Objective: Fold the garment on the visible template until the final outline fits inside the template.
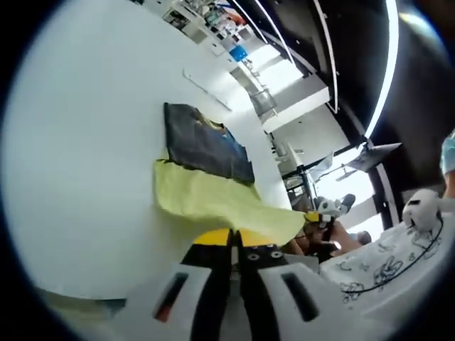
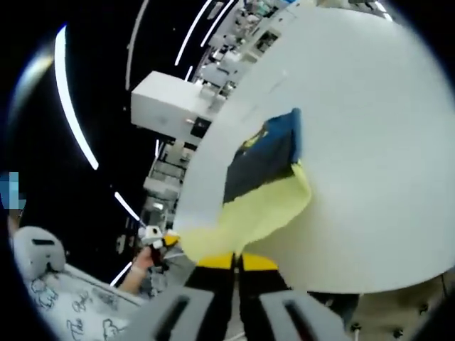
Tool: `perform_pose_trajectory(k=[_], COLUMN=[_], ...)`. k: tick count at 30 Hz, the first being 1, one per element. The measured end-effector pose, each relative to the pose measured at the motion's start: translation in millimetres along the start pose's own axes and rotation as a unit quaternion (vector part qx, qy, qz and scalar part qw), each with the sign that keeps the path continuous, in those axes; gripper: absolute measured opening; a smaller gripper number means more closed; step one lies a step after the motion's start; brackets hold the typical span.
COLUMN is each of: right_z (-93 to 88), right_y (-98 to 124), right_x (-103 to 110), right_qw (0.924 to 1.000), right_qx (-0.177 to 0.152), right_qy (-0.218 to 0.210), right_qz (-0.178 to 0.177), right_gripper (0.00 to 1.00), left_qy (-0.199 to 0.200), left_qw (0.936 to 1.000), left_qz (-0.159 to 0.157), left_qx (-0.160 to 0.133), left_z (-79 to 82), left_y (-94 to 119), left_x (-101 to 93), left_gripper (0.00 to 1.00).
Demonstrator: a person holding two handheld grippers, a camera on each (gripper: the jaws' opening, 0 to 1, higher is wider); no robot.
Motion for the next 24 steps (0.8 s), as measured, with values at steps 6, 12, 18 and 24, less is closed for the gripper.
perform_pose_trajectory(k=[6, 12, 18, 24], right_z=[29.3, 54.1, 75.5, 103.6], right_y=[-4.5, -9.8, -6.4, -12.8], right_x=[10.3, 23.9, 32.6, 41.1], right_qw=[0.9985, 0.9960, 0.9929, 0.9872], right_qx=[-0.032, -0.057, -0.081, -0.116], right_qy=[-0.010, 0.021, 0.040, 0.043], right_qz=[0.043, 0.065, 0.078, 0.101], right_gripper=[0.00, 0.00, 0.00, 0.00], left_qy=[-0.028, -0.050, -0.077, -0.089], left_qw=[0.9991, 0.9941, 0.9898, 0.9830], left_qz=[0.010, 0.033, 0.045, 0.058], left_qx=[-0.029, -0.090, -0.111, -0.150], left_z=[16.2, 36.7, 64.9, 99.4], left_y=[-12.1, -20.5, -28.2, -35.3], left_x=[1.6, -1.1, -4.1, -0.1], left_gripper=[0.00, 0.00, 0.00, 0.00])
Point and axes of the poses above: the point that each gripper's makers call its tool centre point, and the gripper's own axes: y roughly backward along the fingers, x roughly to its left, z roughly out of its top, the point moved 10 cm from there along y, roughly backward along the fingers, and after that the axes turned 15 degrees about -y, right-handed, at the moved point
